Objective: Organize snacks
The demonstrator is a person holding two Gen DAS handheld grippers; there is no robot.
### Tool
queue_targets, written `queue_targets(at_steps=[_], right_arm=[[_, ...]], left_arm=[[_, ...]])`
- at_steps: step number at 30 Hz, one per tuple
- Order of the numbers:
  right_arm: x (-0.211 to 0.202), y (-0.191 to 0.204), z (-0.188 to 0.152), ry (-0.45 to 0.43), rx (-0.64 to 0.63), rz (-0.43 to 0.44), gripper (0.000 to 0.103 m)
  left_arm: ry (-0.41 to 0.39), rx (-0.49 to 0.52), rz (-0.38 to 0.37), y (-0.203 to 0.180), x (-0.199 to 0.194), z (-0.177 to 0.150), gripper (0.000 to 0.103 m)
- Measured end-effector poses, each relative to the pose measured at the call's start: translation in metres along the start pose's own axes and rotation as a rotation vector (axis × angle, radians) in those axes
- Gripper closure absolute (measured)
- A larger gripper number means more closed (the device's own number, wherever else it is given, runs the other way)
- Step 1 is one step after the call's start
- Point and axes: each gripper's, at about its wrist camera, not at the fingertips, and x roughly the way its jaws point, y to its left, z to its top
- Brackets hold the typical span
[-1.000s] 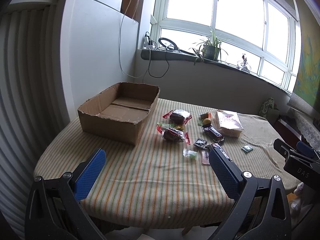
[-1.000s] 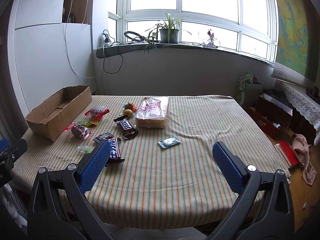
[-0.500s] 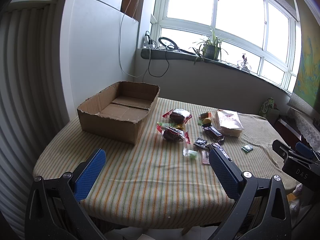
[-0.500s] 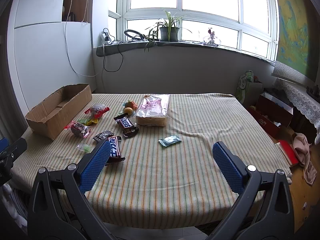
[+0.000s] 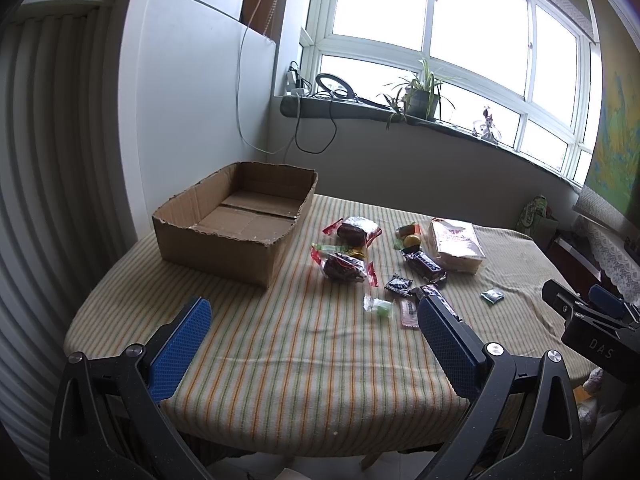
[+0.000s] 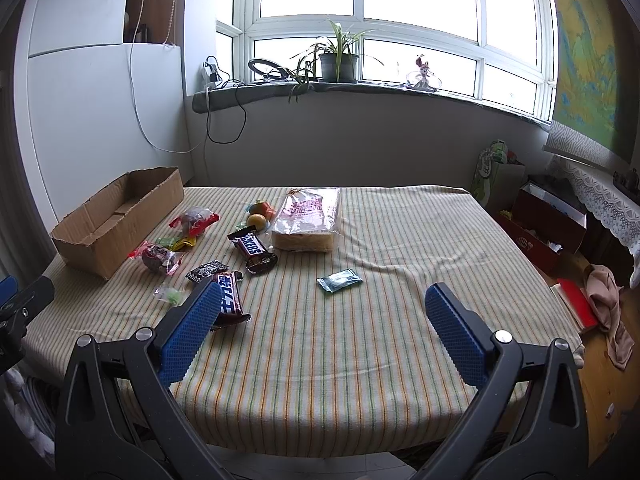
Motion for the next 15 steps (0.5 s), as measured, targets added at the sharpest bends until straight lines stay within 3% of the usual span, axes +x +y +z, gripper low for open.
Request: queue_targets(at_steps=[15], right_arm=[[0.0048, 0.0011, -0.004, 0.016, 0.004, 0.006, 0.0]], left_arm=[[0.011, -0.008, -0.004, -0.0011, 0.0024, -0.0003, 0.001]])
